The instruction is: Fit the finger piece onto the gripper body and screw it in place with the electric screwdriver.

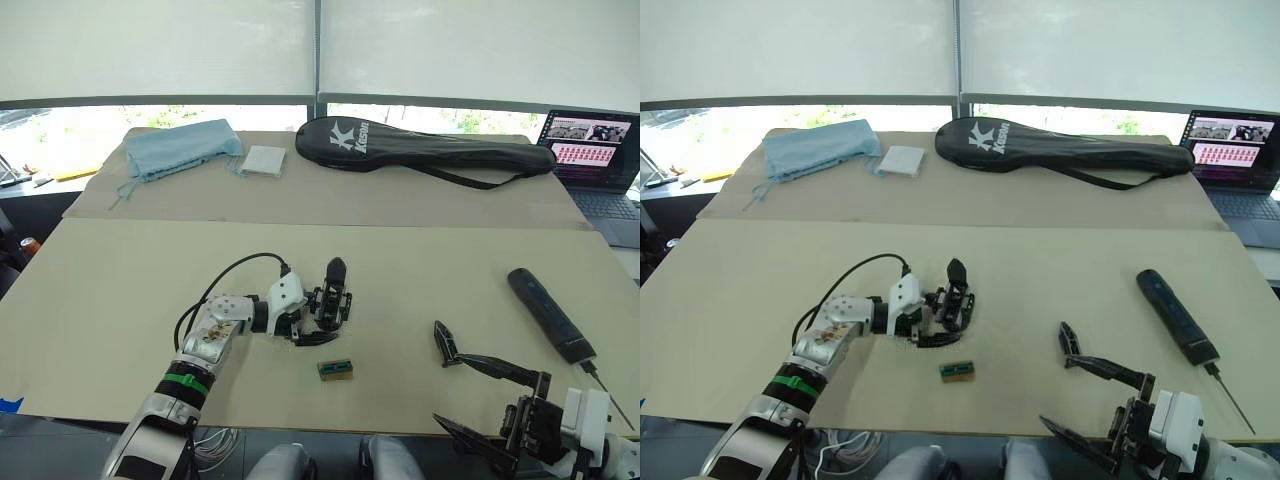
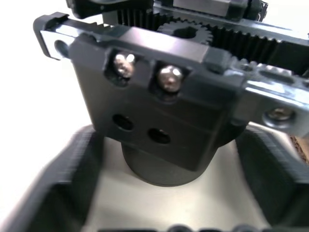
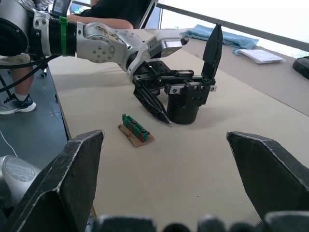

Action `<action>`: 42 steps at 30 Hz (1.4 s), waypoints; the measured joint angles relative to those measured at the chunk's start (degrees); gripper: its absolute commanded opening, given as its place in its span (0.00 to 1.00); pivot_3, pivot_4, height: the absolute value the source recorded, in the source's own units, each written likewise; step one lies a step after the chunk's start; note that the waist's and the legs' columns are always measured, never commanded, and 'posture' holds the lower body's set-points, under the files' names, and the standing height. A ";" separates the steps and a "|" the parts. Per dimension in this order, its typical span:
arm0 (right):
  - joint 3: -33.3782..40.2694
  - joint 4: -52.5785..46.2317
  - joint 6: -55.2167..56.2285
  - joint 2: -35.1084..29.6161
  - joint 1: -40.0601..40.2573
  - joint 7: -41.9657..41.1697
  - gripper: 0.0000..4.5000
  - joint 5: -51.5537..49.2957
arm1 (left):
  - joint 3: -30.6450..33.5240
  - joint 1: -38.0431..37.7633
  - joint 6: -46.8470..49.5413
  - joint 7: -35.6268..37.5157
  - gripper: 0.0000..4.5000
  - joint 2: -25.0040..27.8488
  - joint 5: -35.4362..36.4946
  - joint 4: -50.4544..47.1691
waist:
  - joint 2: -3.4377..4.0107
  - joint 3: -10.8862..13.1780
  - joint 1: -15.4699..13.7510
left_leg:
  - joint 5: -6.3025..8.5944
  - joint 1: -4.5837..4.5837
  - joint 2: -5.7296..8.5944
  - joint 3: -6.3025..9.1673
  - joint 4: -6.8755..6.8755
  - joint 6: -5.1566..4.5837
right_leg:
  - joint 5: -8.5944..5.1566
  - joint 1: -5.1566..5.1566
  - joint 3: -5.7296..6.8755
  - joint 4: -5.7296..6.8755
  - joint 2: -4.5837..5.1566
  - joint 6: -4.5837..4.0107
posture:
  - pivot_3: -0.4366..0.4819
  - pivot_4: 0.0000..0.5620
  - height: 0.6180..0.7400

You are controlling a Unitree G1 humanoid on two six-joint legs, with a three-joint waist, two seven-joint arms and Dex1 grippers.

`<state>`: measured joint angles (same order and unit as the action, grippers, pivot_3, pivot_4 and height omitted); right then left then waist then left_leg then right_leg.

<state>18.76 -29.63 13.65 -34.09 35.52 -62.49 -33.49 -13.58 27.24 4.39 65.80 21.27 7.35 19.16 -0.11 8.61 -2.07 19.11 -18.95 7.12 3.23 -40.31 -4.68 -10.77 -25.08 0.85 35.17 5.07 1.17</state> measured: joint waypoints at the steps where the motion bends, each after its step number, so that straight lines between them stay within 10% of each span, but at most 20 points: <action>1: 0.58 -0.07 -0.51 -0.27 0.16 0.16 1.00 -0.64 | 0.28 -0.17 0.92 0.01 0.98 0.54 0.38 -0.54 | 0.00 0.00 0.16 | 0.00 0.00 -0.01 0.00 0.01 0.00 | 0.00 -0.01 -0.02 0.00 -0.01 0.00 | 0.48 0.27 1.00; 10: 7.34 -2.40 -4.09 1.63 8.45 3.10 1.00 -3.83 | 11.39 -5.13 1.43 11.45 0.98 15.97 9.75 -0.72 | 0.04 -0.01 1.30 | -0.01 0.03 -0.11 0.00 0.21 0.18 | -0.02 -0.11 -0.03 0.00 -0.13 -0.12 | 0.48 0.27 1.00; 21: 13.98 -10.45 -19.04 3.49 19.20 17.86 1.00 -1.12 | 21.56 -12.73 6.18 10.86 0.98 18.19 23.48 -20.42 | 0.10 -0.05 0.27 | 0.20 0.06 -0.03 -0.05 0.28 0.43 | 0.00 -0.07 -0.10 -0.07 -0.02 -0.06 | 0.48 0.27 1.00; 33: 25.43 -12.47 -62.23 -32.66 -1.71 37.13 1.00 -31.66 | 19.13 -15.66 14.93 7.39 0.98 18.41 28.45 -32.57 | -0.06 0.06 1.35 | 0.12 0.02 -0.08 -0.09 0.29 0.45 | 0.04 -0.02 -0.08 -0.12 0.02 -0.11 | 0.48 0.27 1.00; 42: 1.32 2.71 -74.32 -58.52 -26.18 59.02 1.00 -65.58 | 16.91 -15.60 15.64 4.68 0.98 16.88 28.72 -34.70 | -0.14 0.12 0.38 | -0.10 -0.35 -0.17 -0.05 0.36 0.06 | 0.05 -0.30 0.25 -0.41 0.11 -0.22 | 0.48 0.27 1.00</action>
<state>20.08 -26.92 -60.67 -92.61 9.34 -3.47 -99.07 3.34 11.64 20.03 70.48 38.14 36.06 -15.54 -0.26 8.73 -1.68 19.01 -19.30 6.95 3.18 -39.95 -4.62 -10.71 -25.38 1.10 34.75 5.18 0.95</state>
